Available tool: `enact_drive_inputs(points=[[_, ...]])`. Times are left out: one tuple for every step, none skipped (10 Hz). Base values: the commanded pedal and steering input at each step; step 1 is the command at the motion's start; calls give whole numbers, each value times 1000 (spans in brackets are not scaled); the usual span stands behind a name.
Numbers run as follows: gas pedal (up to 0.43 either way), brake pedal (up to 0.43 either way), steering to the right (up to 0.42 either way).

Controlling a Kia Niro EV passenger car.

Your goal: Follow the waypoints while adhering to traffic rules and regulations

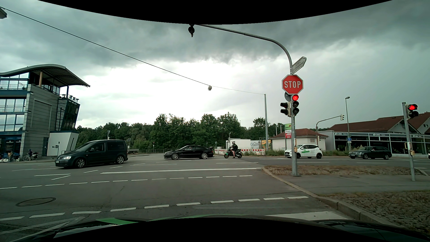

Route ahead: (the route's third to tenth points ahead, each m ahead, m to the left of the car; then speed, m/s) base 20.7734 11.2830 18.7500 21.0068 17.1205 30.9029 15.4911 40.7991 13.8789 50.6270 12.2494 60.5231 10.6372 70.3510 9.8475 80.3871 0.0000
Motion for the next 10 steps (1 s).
enact_drive_inputs(points=[[0,323,-94],[0,323,-94],[0,323,-95],[0,329,-95],[0,323,-95],[0,329,-95],[0,329,-94],[0,329,-95],[0,329,-95],[0,329,-94]])
